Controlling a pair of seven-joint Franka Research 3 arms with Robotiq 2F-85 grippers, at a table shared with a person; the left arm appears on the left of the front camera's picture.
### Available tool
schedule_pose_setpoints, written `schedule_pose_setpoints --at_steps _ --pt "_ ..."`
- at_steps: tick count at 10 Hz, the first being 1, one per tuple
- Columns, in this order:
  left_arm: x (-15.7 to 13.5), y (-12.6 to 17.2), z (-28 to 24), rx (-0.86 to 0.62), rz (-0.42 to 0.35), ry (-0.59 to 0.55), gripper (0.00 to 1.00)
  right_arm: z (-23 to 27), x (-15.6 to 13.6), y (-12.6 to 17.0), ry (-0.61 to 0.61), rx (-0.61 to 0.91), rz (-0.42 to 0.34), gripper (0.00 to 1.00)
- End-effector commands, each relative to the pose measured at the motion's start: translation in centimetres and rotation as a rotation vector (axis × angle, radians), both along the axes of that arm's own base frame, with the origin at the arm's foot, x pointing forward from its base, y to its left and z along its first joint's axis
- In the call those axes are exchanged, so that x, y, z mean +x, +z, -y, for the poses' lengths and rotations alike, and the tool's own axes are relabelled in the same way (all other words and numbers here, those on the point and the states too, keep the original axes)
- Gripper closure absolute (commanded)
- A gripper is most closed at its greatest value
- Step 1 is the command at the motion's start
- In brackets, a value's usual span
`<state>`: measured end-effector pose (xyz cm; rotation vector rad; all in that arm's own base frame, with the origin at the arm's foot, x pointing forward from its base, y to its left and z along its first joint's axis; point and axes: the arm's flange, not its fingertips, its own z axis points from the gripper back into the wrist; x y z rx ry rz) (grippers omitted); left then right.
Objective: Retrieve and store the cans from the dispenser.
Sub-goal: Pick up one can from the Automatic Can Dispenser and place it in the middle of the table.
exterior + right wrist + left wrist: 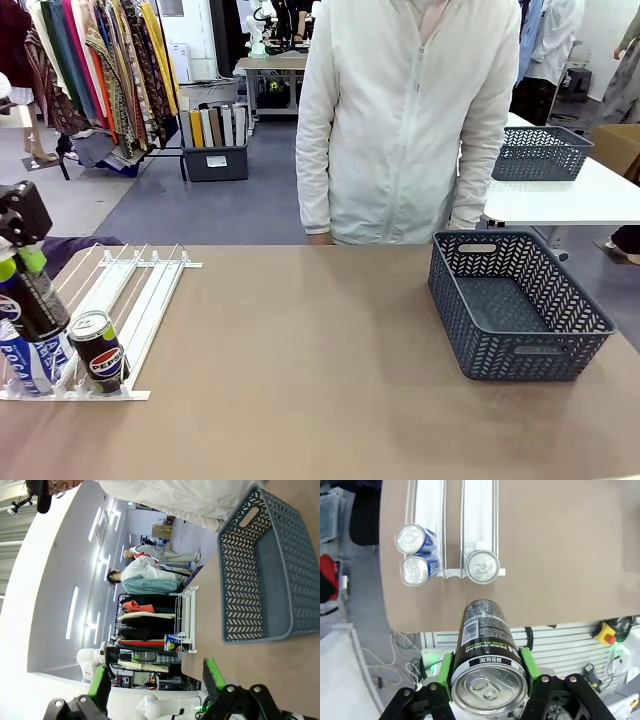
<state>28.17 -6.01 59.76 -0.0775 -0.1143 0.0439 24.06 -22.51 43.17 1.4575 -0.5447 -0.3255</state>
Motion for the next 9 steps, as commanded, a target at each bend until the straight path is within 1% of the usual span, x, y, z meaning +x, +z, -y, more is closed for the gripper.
schedule_pose_setpoints --at_steps 1,3,4,5,6,7,8,9 --pt "0.0 0.2 0.3 0.008 -0.001 -0.013 1.00 0.1 0.0 0.2 0.000 0.002 0.025 0.00" --pt "0.1 -0.3 0.4 0.006 -0.007 -0.008 1.00 0.1 0.0 0.2 0.000 0.002 0.025 0.00" --pt "0.6 -0.1 3.1 0.083 0.016 0.078 1.00 0.1 0.0 0.2 0.000 0.002 0.025 0.00" --pt "2.2 0.1 6.7 0.086 0.120 0.021 1.00 0.1 0.0 0.2 0.000 0.002 0.025 0.00" --pt "4.3 0.0 11.5 0.091 0.195 -0.070 1.00 0.1 0.0 0.2 0.000 0.002 0.025 0.00" --pt "6.4 -0.5 15.6 0.137 0.218 -0.108 1.00 0.1 0.0 0.2 0.000 0.002 0.025 0.00" --pt "8.7 -1.5 20.2 0.072 0.250 -0.262 1.00 0.1 0.0 0.2 0.000 0.002 0.025 0.00" --pt "11.0 -3.2 24.9 0.079 0.271 -0.351 1.00 0.1 0.0 0.2 0.000 0.002 0.025 0.00"
